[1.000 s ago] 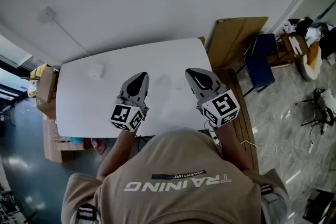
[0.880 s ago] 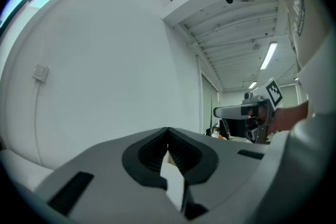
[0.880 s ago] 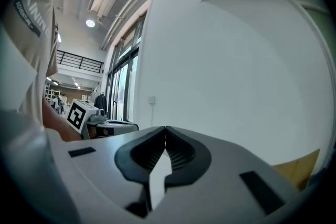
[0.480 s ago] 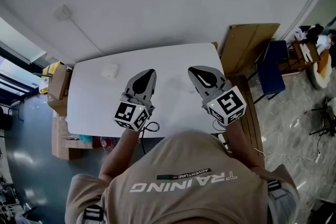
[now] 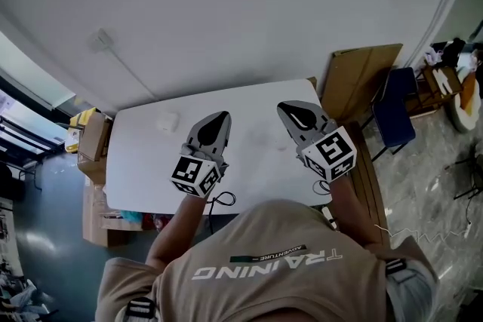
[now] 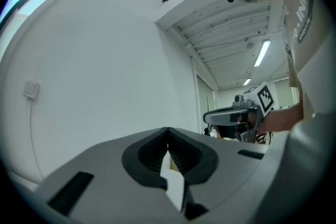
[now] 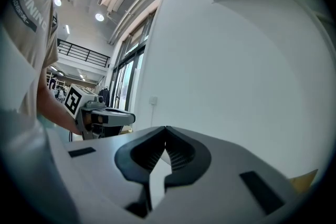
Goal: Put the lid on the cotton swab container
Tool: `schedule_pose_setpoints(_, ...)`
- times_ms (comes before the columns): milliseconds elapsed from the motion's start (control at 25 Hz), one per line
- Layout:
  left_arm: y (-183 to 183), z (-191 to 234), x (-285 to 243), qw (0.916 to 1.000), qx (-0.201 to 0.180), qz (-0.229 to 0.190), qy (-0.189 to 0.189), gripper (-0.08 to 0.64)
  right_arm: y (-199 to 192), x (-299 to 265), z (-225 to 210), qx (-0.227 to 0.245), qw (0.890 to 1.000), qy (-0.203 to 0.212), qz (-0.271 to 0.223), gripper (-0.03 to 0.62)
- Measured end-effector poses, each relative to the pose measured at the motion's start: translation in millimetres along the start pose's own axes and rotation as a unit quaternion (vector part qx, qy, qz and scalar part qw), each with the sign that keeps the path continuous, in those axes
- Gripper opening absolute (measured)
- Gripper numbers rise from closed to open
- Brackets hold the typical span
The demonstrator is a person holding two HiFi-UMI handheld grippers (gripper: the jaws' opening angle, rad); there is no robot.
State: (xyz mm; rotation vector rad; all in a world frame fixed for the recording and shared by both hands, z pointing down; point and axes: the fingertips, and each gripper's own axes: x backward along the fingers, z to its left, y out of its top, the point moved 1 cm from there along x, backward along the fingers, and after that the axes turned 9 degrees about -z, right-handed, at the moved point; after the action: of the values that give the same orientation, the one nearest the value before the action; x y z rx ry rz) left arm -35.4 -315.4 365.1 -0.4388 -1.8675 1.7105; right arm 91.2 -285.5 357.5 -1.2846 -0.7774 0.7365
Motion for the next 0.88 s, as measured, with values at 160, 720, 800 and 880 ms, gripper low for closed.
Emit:
schedule_pose_setpoints(160,-2,-4,-3,1.0000,0.002,0.000,-0.001,0.012,1,2,-7,0.006,1.000,-0.003,0.004,0.018)
schedule_pose_setpoints(720,-17,0,-1,0.9997,0.021,-0.010,0.013,0.012,-6,-9,5,0.018,1.000,0.013,0.002,0.018)
schedule_pose_setpoints(800,-20,0,-1,0.9994,0.030,-0.008,0.016,0.012,-9,-9,7,0.015,1.000,0.014,0.004,0.018)
schedule_pose_setpoints(880,-23,1,-2,0.9989,0.041,-0.009,0.021,0.012,-12,-8,6,0.016,1.000,0.011,0.007,0.018)
